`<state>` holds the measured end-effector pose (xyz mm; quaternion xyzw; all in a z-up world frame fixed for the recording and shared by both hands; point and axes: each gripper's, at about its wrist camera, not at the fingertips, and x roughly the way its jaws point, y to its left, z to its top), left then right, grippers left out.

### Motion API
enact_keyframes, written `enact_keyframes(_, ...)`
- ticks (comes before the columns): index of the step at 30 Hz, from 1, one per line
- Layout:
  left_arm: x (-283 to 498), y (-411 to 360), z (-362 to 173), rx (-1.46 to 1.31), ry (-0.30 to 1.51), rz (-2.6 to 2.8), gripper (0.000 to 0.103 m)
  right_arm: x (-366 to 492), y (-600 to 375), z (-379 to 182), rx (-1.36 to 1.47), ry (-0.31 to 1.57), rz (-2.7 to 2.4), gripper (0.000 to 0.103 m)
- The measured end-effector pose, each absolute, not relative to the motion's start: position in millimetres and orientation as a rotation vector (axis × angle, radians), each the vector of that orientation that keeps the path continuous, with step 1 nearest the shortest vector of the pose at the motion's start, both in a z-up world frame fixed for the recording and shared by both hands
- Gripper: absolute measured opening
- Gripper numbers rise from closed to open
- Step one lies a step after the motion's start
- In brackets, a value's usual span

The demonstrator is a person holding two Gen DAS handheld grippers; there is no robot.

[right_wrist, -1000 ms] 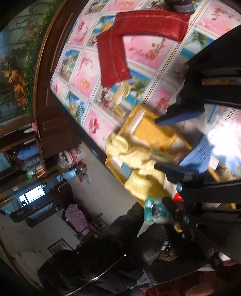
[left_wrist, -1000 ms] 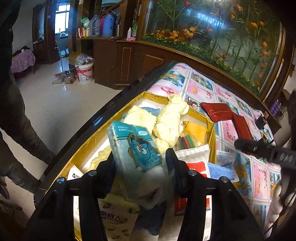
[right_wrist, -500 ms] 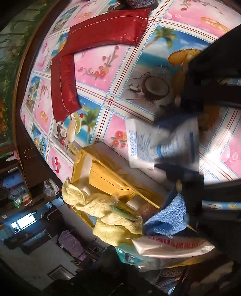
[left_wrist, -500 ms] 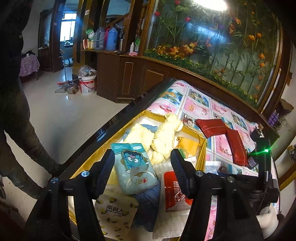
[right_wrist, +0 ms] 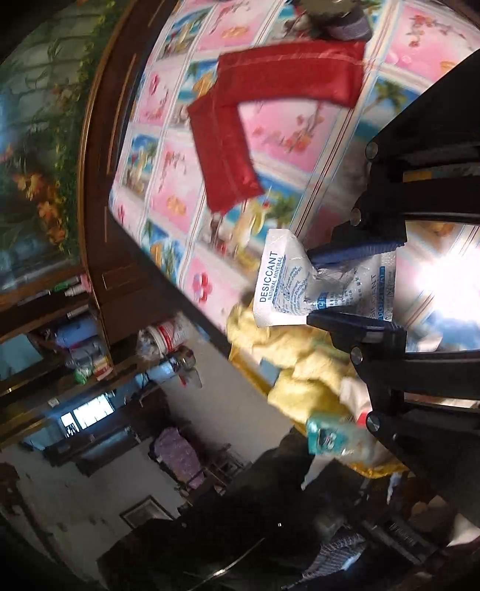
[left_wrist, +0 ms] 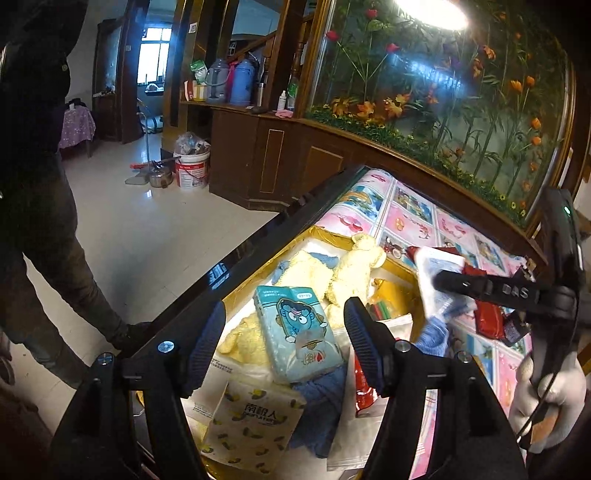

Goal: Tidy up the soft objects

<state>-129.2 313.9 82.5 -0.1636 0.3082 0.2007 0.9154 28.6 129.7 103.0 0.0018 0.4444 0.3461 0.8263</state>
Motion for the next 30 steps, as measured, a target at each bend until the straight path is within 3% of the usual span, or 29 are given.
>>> enact_keyframes(3, -127, 311, 80, -0.307, 0.643, 0.43, 0.071, 35, 162, 97, -0.016, 0.982, 0.788, 0.028)
enact_keyframes(8, -123, 307, 77, -0.273, 0.655, 0.454, 0.072, 39, 206, 69, -0.082, 1.047, 0.811, 0.029)
enact_keyframes(13, -124, 303, 79, -0.21, 0.641, 0.536, 0.081, 38, 223, 57, -0.151, 1.06, 0.805, 0.033)
enact_keyframes(14, -125, 303, 80, -0.204, 0.637, 0.552, 0.082, 36, 222, 61, -0.157, 1.043, 0.801, 0.035)
enact_keyframes(16, -127, 303, 81, -0.197, 0.634, 0.578, 0.083, 29, 218, 71, -0.16, 1.002, 0.812, 0.053)
enact_keyframes(19, -127, 302, 82, -0.186, 0.646, 0.592, 0.083, 15, 208, 94, -0.168, 0.914, 0.815, 0.065)
enact_keyframes(30, -136, 285, 91, -0.161, 0.646, 0.593, 0.083, -26, 156, 118, -0.16, 0.814, 0.783, 0.07)
